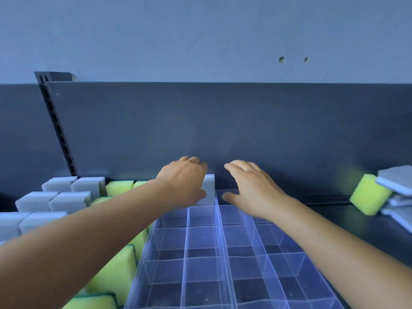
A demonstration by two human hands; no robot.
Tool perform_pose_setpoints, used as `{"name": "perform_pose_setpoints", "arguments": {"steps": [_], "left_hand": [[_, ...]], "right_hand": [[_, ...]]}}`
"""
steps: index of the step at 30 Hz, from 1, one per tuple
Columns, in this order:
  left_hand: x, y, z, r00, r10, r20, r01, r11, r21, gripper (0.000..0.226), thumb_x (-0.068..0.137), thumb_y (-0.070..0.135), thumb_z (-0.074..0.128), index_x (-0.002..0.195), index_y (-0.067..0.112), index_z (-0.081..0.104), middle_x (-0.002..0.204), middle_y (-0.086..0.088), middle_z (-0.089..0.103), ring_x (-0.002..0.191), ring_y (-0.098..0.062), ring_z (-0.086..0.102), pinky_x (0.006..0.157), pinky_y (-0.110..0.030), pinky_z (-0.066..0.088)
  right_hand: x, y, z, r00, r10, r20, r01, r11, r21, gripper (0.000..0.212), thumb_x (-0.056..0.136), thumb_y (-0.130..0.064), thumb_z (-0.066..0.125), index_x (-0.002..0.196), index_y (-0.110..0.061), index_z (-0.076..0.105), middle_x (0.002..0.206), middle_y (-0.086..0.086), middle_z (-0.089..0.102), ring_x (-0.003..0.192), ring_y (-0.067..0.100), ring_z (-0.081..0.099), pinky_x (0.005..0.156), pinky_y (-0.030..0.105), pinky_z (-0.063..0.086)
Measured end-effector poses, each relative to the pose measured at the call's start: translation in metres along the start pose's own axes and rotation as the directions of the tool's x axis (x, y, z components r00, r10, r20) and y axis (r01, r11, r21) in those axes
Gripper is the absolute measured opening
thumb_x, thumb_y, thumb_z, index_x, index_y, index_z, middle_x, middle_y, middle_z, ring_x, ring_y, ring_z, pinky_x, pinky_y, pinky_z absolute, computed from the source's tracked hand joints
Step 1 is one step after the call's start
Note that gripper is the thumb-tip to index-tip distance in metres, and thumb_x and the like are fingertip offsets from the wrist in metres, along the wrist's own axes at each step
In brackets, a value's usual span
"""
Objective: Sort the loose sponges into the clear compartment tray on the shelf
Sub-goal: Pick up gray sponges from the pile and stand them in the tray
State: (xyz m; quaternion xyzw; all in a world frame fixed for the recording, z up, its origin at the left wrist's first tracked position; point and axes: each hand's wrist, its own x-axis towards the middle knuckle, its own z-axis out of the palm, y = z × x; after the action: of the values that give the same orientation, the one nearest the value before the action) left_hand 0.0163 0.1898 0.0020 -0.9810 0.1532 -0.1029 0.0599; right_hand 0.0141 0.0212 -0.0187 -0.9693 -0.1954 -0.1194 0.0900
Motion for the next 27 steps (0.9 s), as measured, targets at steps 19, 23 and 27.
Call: {"name": "perform_pose_setpoints", "arguments": {"steps": [19, 23, 27], "left_hand": [[0.066, 0.258, -0.005, 0.976, 0.216, -0.016, -0.214, 0.956, -0.200, 0.064, 0.092, 0.042, 0.050, 0.147, 0.025, 0.023, 0.141, 0.002, 0.043, 0.130, -0.020, 0.041, 0.094, -0.035, 0.045], [0.088, 0.306, -0.005, 0.960, 0.278, -0.029, -0.275, 0.923, -0.268, 0.069, 0.092, 0.041, 0.051, 0.150, 0.027, 0.016, 0.149, 0.006, 0.032, 0.135, -0.019, 0.035, 0.100, -0.035, 0.041], [0.111, 0.346, -0.004, 0.943, 0.328, -0.048, -0.330, 0.914, -0.234, 0.072, 0.094, 0.042, 0.048, 0.152, 0.024, 0.010, 0.158, 0.005, 0.017, 0.143, -0.020, 0.024, 0.112, -0.034, 0.029]], "right_hand": [[-0.138, 0.220, -0.055, 0.971, 0.236, 0.021, -0.234, 0.968, -0.094, 0.066, 0.091, -0.046, 0.050, 0.145, -0.017, 0.026, 0.151, -0.001, 0.027, 0.141, 0.021, 0.019, 0.113, 0.032, 0.017], [-0.161, 0.265, -0.062, 0.951, 0.306, -0.036, -0.308, 0.946, -0.099, 0.065, 0.090, -0.045, 0.051, 0.145, -0.018, 0.028, 0.147, -0.002, 0.032, 0.138, 0.020, 0.026, 0.112, 0.032, 0.022], [-0.179, 0.303, -0.072, 0.915, 0.394, -0.081, -0.401, 0.912, -0.091, 0.055, 0.094, -0.039, 0.046, 0.142, -0.018, 0.031, 0.149, -0.001, 0.031, 0.138, 0.021, 0.026, 0.110, 0.031, 0.021]]}}
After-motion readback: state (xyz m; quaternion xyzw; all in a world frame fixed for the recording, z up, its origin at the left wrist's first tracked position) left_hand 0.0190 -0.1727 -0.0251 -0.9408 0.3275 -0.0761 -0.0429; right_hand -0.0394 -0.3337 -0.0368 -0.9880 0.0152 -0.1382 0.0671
